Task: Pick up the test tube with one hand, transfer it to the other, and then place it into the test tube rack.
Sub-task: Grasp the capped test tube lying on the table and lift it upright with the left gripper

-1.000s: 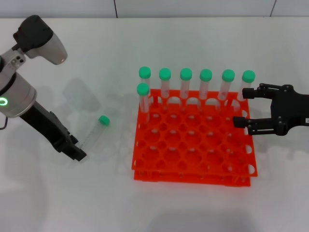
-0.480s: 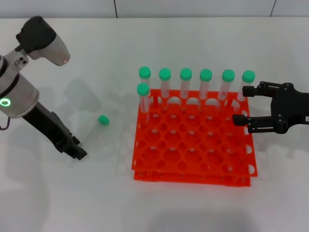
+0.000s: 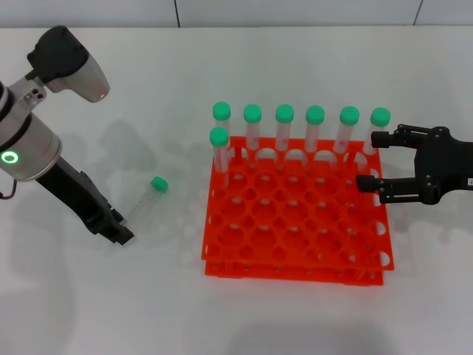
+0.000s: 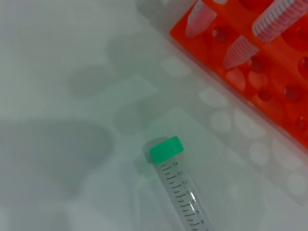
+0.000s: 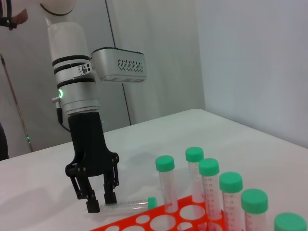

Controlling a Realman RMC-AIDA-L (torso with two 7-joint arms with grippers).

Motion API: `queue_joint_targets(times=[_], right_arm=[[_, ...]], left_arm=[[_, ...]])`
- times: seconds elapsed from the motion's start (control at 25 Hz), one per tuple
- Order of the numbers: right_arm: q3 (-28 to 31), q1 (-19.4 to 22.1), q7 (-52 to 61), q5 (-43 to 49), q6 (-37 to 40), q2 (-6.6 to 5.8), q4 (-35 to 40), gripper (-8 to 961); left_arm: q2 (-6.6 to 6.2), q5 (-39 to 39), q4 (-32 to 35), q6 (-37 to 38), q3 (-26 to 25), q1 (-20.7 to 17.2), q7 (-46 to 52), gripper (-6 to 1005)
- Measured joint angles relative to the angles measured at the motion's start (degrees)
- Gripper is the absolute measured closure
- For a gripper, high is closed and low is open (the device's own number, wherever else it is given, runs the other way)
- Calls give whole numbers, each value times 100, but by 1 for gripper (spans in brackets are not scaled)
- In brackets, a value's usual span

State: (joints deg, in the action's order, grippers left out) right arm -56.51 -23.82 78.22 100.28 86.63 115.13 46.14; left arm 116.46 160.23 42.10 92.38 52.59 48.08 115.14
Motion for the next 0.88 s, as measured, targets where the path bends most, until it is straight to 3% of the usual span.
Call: queue_joint_targets(times=[0.48, 0.88], right_arm=[[0, 0, 0, 0, -8, 0, 10, 95], [0, 0, 0, 0, -20, 0, 18, 95]], left_arm=[[8, 55, 0, -85, -3, -5, 75, 662], [8, 59, -9, -143, 1, -16, 96, 778]])
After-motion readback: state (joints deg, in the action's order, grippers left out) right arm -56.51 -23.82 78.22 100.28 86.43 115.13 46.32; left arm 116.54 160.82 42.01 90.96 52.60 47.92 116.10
